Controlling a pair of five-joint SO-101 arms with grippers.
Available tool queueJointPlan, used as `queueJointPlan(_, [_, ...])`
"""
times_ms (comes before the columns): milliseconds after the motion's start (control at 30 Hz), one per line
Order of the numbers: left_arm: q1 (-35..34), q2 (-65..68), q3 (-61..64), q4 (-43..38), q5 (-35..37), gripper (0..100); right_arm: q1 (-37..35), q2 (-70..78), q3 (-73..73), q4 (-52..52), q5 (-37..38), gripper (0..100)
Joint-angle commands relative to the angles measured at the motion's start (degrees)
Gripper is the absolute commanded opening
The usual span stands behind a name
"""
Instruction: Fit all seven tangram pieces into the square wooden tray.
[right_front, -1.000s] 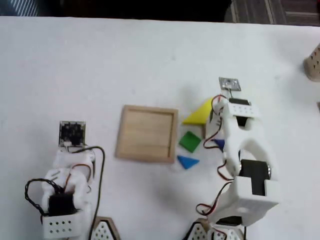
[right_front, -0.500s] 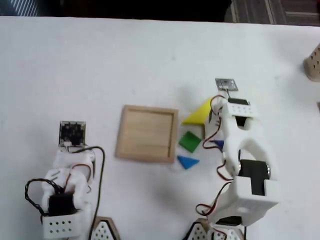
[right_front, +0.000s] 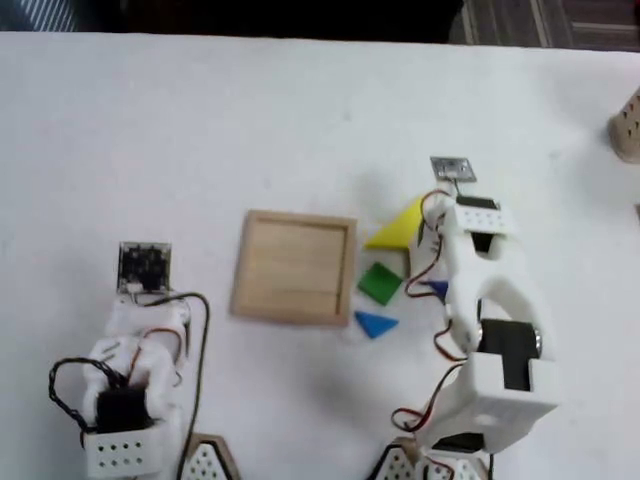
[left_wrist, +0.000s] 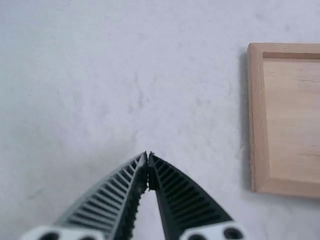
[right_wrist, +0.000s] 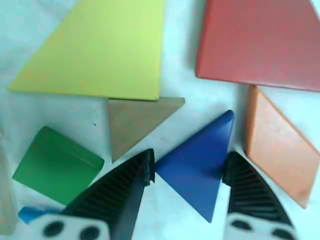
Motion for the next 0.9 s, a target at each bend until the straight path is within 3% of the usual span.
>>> queueJointPlan(0, [-1.10, -0.48, -0.18, -1.32, -1.76, 3, 0.31, 0.04, -0.35, 1.19, 1.32, 21.9])
queueJointPlan(233, [-1.10, -0.40, -0.18, -1.58, -10.64, 2, 0.40, 0.04, -0.44, 1.10, 1.32, 18.7])
queueJointPlan(700, [-0.75, -0.40, -0.18, -1.58, -10.99, 2, 0.40, 0.04, -0.44, 1.01, 1.32, 15.6])
queueJointPlan(867, [-0.75, -0.40, -0.18, -1.58, -10.99, 2, 0.40, 0.04, -0.35, 0.31, 0.88, 5.4])
